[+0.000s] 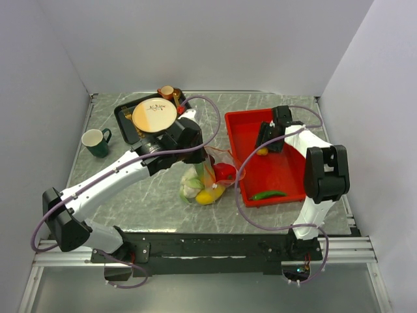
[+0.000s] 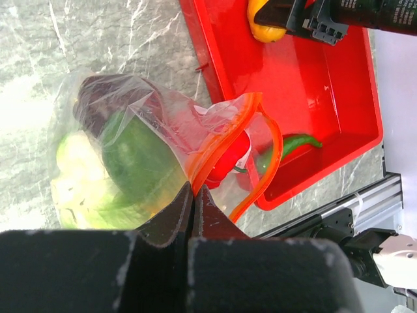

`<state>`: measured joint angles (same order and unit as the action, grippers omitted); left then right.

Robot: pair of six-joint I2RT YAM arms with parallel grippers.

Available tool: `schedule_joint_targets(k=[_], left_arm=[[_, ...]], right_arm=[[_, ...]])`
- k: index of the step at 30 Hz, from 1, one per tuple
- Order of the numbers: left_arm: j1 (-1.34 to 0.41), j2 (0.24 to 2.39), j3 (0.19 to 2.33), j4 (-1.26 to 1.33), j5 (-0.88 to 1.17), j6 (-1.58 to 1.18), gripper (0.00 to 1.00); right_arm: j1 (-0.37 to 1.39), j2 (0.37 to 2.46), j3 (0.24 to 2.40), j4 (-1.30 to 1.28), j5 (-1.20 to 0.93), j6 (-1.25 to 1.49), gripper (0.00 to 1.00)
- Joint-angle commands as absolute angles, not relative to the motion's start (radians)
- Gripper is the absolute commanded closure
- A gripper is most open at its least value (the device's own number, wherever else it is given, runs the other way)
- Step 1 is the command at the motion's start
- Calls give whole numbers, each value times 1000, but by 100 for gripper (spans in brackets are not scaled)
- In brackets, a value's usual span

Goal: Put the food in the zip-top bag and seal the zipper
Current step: Pick up the fake fruit from the bin, then place the fake fruit in the zipper food storage bag.

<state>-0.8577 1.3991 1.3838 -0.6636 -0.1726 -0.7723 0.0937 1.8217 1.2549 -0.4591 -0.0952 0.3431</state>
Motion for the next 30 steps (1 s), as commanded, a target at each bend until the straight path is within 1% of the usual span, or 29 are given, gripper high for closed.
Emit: schedule_joint_targets(k=[1,3,4,5,7,11,15,16,21,24,26,30], left_arm=[[-857,1404,1433,-658,-170,-778,99],[-857,1394,1428,-657,-170,-776,99],[-857,1391,1422,-657,-170,-778,99],[-857,1388,1419,-657,-170,-779,99],[-857,1381,1410,-655,-170,-781,99],[-857,1373,1396,-643,-160,-784,99],[-857,1374,1388,-635,-150,-779,99],[-857,1374,1390,-635,-150,-779,99],[-857,1367,1374,-611,-138,-775,99],[-857,1371,1368,-601,-132,-772,99],[-857,1376,1367,-594,-129,-769,99],[-857,1381,1365,-580,-121,-764,99]], right_arm=[[98,1802,1246,-417,-100,342,37],[98,1799,1241,-413,-106,339,42],[98,1795,1238,-411,-110,337,47],[98,1790,1235,-407,-120,336,54],[98,1767,1218,-399,-121,344,55],[106,1689,1180,-391,-110,376,63],[161,1516,1050,-345,-101,416,63],[169,1446,1034,-344,-100,428,63],[212,1244,942,-351,-147,489,63],[281,1110,916,-374,-141,526,63],[340,1056,898,-385,-114,552,62],[391,971,888,-411,-161,568,62]])
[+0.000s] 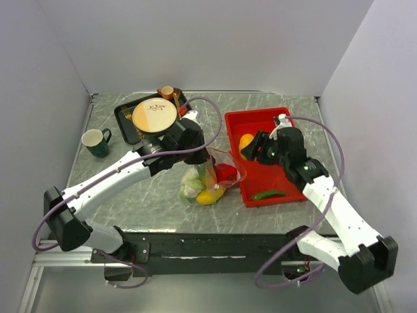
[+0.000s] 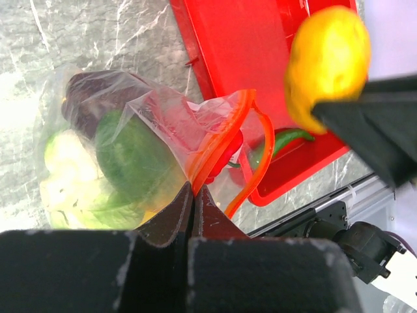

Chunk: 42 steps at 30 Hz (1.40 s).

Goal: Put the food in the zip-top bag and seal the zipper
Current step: Place the fake fruit in the zipper food storage bag.

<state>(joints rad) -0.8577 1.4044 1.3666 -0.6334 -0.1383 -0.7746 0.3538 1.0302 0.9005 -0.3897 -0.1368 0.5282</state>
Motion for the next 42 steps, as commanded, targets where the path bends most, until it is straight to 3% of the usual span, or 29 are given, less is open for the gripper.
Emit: schedule_joint_targets(k=[1,8,15,19,32,38,42], left_arm=[[-857,1382,1364,-575,-117,-761,99],[-857,1381,1348,-546,-103,-764,99],[-857,1391,1362,-548,-103,-764,99],[-856,1391,1367,-557,-112,-767,99],[-856,1393,1365,-560,-63,-758,99],[-857,1382,1368,-572,-64,-752,99],[-856,1382,1370,-578,-66,-756,99]], right_arm=[[405,959,887,-419,-161,577,62],[497,887,859,-442,-202,608,62],[607,974,885,-433,-222,581,62],[676,1045,926,-486,-102,586,64],[699,1198,1009,-422,-69,522,62],[698,1293,1095,-422,-31,523,57],[699,1325,1115,-416,-60,511,48]])
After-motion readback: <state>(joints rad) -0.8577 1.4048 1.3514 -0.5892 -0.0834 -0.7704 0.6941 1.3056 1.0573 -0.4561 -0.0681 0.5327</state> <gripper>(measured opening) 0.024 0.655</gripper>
